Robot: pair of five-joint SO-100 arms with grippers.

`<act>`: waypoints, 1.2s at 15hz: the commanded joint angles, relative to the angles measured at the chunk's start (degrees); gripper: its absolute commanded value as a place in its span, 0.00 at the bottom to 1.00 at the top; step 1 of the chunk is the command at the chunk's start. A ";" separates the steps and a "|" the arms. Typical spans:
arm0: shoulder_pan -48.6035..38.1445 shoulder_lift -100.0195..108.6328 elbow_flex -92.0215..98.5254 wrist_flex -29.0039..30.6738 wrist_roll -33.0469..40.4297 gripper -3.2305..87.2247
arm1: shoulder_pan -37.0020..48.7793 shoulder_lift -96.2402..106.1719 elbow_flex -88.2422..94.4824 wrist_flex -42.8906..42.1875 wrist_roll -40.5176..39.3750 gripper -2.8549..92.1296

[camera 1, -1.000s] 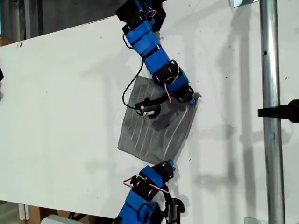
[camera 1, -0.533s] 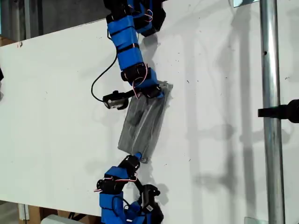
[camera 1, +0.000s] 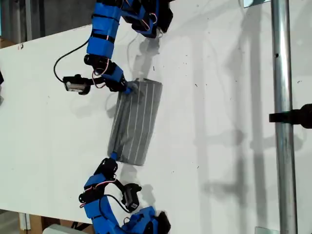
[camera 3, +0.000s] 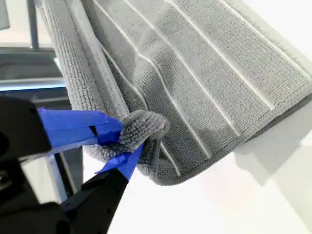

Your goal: Grasp corners of a towel and fold twice.

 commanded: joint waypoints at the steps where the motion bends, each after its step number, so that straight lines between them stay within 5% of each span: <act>1: -0.09 0.88 -2.11 0.35 0.70 0.00 | -0.97 6.24 0.79 0.35 -1.14 0.03; 8: 11.25 -1.76 10.81 -1.23 -12.39 0.01 | -17.49 4.31 18.02 -10.81 13.10 0.03; 11: 10.37 -7.47 11.16 0.18 -16.96 0.13 | -17.49 -0.18 21.97 -18.19 14.77 0.10; 13: 6.15 -9.84 5.01 11.34 -23.38 0.24 | -15.21 2.99 20.74 -12.30 14.94 0.31; 18: 5.54 19.51 7.12 19.78 -18.19 0.41 | -11.69 38.41 30.06 6.94 20.92 0.35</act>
